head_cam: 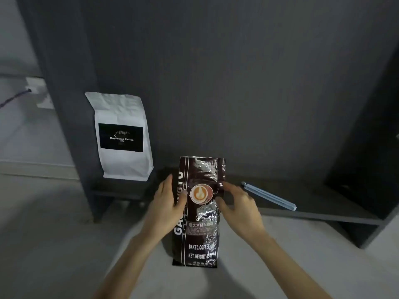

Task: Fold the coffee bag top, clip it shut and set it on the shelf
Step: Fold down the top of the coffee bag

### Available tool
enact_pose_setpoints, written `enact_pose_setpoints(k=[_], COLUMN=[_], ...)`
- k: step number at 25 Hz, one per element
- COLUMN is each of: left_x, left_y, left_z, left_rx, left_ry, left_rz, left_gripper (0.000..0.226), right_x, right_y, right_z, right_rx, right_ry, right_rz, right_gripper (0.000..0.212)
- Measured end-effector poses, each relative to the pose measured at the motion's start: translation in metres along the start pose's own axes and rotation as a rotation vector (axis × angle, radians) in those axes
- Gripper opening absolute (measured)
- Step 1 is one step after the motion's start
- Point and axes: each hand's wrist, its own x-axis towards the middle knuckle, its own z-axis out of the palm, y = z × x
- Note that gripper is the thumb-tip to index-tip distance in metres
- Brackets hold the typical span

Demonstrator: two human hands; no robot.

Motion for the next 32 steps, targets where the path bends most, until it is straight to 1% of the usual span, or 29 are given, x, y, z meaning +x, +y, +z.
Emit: enact_pose_setpoints(k=[2, 6, 8, 12, 14, 18, 22, 24, 26, 27, 30, 32], left_x=[0.002, -0.003, -0.006, -0.016, -0.024, -0.041, -0.056, -0.063, -0.067, -0.067, -0.068, -0.069], left_y=[-0.004, -0.011, -0.01, -0.011, -0.009, 0.005, 0.007, 0.004, 0.0, 0.0, 0.005, 0.007], left_z=[0.002, 0.009, 0.011, 0.018, 0.019, 0.013, 0.012, 0.012, 0.014, 0.016, 0.018, 0.019], left_rx=[-0.03, -0.051, -0.082, -0.13, -0.161, -0.351, -0.456, -0.454, -0.4, -0.366, -0.301, -0.311], left_ry=[0.002, -0.038, -0.048, -0.058, 0.005, 0.164, 0.194, 0.19, 0.201, 0.205, 0.214, 0.21], left_rz=[0.003, -0.003, 0.012, 0.02, 0.005, -0.05, -0.063, -0.103, -0.133, -0.129, -0.107, -0.102], left_gripper=[0.058, 0.054, 0.052, 0.055, 0.052, 0.035, 0.026, 0.018, 0.011, 0.006, 0.019, 0.021], right_x=[0.002, 0.001, 0.001, -0.004, -0.007, -0.018, -0.032, -0.041, -0.051, -0.055, -0.063, -0.064], right_y=[0.001, 0.004, 0.004, 0.01, 0.013, 0.012, 0.013, 0.015, 0.02, 0.022, 0.027, 0.029], right_z=[0.007, 0.017, 0.017, 0.018, 0.02, 0.024, 0.018, 0.013, 0.011, 0.011, 0.01, 0.008], right_rx=[0.057, 0.209, 0.263, 0.387, 0.453, 0.525, 0.578, 0.597, 0.615, 0.63, 0.644, 0.627], right_ry=[0.0, -0.059, -0.044, -0.018, 0.02, 0.132, 0.196, 0.223, 0.241, 0.255, 0.275, 0.283], right_rz=[0.004, 0.047, 0.06, 0.112, 0.156, 0.228, 0.237, 0.245, 0.258, 0.266, 0.261, 0.251], right_gripper=[0.042, 0.041, 0.039, 0.037, 0.036, 0.029, 0.023, 0.016, 0.004, 0.006, 0.009, 0.007])
